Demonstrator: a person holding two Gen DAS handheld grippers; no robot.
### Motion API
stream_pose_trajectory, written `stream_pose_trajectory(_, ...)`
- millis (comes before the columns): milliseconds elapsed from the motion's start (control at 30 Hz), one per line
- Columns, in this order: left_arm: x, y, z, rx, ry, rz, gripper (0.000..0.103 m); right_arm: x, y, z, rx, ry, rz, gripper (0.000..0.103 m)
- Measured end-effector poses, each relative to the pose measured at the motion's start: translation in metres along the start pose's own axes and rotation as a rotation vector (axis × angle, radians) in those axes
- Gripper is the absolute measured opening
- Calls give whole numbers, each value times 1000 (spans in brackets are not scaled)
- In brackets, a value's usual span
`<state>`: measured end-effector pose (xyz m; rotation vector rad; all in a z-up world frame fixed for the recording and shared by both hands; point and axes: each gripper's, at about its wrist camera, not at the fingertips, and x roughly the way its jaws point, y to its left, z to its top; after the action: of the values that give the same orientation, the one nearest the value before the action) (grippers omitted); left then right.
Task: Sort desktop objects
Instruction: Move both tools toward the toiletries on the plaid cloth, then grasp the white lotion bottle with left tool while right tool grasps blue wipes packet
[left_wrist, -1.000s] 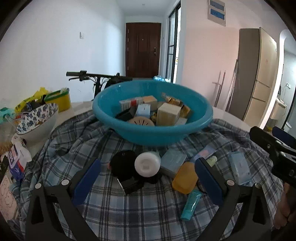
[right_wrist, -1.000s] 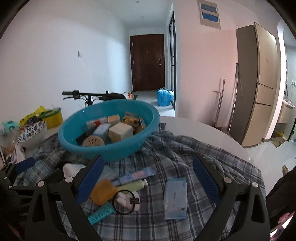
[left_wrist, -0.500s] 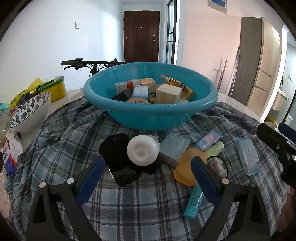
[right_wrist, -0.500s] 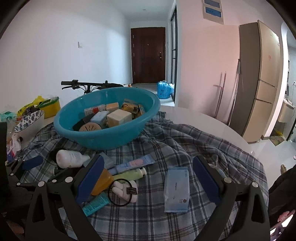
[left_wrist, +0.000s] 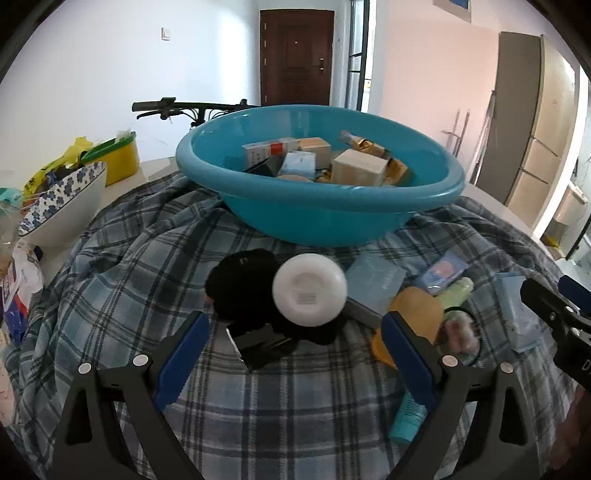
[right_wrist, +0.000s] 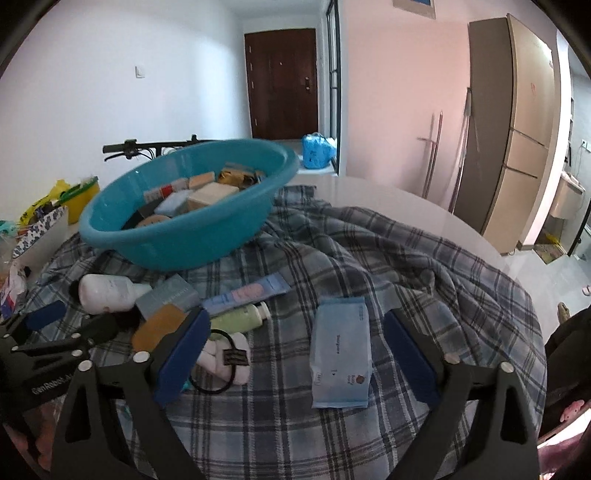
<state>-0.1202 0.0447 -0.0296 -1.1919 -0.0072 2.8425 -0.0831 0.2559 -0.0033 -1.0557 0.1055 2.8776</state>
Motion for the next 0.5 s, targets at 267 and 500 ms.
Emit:
stream_pose_trajectory(267,4,7,6,-28,26,-7,96,15,-8,-4,22,43,4,90)
stream_pose_trajectory(500,4,0,18,2,23,4,96,19,-13,-6,30,61,13,90)
